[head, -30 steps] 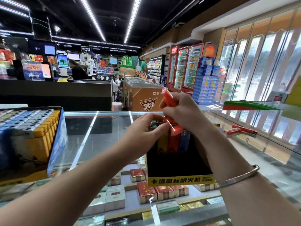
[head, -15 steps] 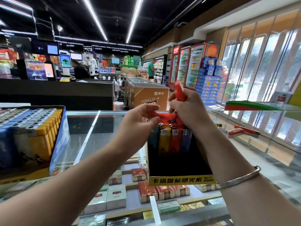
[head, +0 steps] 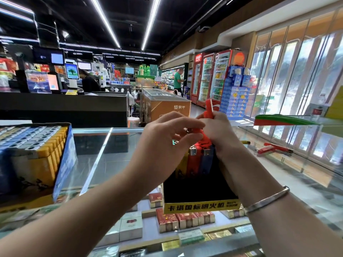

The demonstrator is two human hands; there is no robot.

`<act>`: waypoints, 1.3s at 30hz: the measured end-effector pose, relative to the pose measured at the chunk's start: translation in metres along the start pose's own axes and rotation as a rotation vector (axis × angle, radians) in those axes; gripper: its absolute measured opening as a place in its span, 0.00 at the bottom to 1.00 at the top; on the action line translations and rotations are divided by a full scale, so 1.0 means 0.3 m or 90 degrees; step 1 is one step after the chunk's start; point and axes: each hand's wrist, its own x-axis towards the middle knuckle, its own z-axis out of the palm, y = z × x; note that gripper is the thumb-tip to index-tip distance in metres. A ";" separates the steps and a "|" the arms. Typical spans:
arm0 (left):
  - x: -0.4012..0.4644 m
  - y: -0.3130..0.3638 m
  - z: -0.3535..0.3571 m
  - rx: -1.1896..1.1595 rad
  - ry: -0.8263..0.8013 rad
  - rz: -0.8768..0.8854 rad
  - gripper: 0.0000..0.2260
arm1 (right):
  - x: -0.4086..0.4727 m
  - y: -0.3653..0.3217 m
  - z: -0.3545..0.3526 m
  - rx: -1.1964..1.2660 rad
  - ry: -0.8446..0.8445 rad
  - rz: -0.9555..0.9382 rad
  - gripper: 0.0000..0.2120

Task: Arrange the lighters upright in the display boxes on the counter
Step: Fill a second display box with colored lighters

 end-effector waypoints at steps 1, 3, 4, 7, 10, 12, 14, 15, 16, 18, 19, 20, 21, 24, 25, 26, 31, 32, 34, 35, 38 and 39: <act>0.000 0.001 -0.003 0.013 0.004 0.018 0.10 | -0.001 0.000 0.002 -0.006 -0.003 -0.002 0.07; 0.001 0.001 -0.010 0.018 0.028 0.032 0.11 | 0.000 0.004 0.002 -0.004 -0.009 -0.011 0.10; 0.001 0.001 -0.013 0.017 0.041 0.032 0.11 | 0.000 0.004 0.000 0.005 -0.013 -0.012 0.10; 0.002 0.001 -0.016 -0.001 0.044 0.011 0.11 | 0.003 0.006 -0.008 0.029 -0.023 0.000 0.07; -0.006 -0.011 -0.011 0.057 -0.003 0.029 0.10 | 0.008 0.014 -0.003 0.035 -0.013 -0.007 0.07; -0.014 -0.021 -0.006 0.143 -0.063 0.060 0.07 | 0.011 0.017 0.002 0.032 -0.006 -0.010 0.07; -0.018 -0.029 -0.005 0.214 -0.111 0.093 0.08 | 0.012 0.018 0.005 0.032 -0.004 -0.009 0.08; -0.018 -0.032 -0.005 0.231 -0.126 0.108 0.08 | 0.013 0.019 0.005 0.032 -0.004 -0.010 0.08; -0.017 -0.033 -0.004 0.242 -0.135 0.120 0.08 | 0.013 0.018 0.006 0.033 -0.004 -0.010 0.08; -0.015 -0.033 -0.003 0.256 -0.140 0.136 0.07 | 0.012 0.017 0.007 0.030 -0.010 -0.013 0.08; -0.014 -0.035 -0.001 0.260 -0.135 0.142 0.07 | 0.012 0.016 0.007 0.027 -0.012 -0.015 0.08; -0.016 -0.037 0.002 0.262 -0.127 0.144 0.07 | 0.012 0.015 0.007 0.023 -0.013 -0.016 0.08; -0.018 -0.038 0.006 0.261 -0.118 0.143 0.06 | 0.011 0.015 0.007 0.019 -0.012 -0.018 0.08; -0.033 -0.043 0.019 0.231 -0.082 0.117 0.06 | 0.010 0.018 0.007 0.012 -0.014 -0.020 0.08; -0.037 -0.042 0.023 0.221 -0.073 0.104 0.06 | 0.010 0.019 0.007 0.013 -0.016 -0.020 0.08; -0.037 -0.043 0.026 0.219 -0.068 0.097 0.06 | 0.009 0.019 0.007 0.014 -0.017 -0.021 0.08; -0.011 -0.039 0.021 0.281 -0.105 0.123 0.06 | 0.007 0.014 0.005 0.004 -0.013 -0.027 0.07; -0.004 -0.042 0.014 0.286 -0.115 0.121 0.05 | 0.007 0.013 0.005 0.005 -0.012 -0.025 0.07; 0.004 -0.050 -0.004 0.245 -0.134 0.069 0.04 | 0.004 0.013 0.005 0.009 -0.017 -0.020 0.07; 0.006 -0.054 -0.013 0.202 -0.144 0.023 0.04 | 0.003 0.013 0.005 0.010 -0.019 -0.019 0.07; 0.009 -0.062 -0.024 0.158 -0.164 -0.028 0.04 | 0.000 0.012 0.006 0.010 -0.021 -0.020 0.07; 0.007 -0.059 -0.023 0.173 -0.162 -0.004 0.04 | 0.000 0.012 0.008 0.010 -0.020 -0.019 0.08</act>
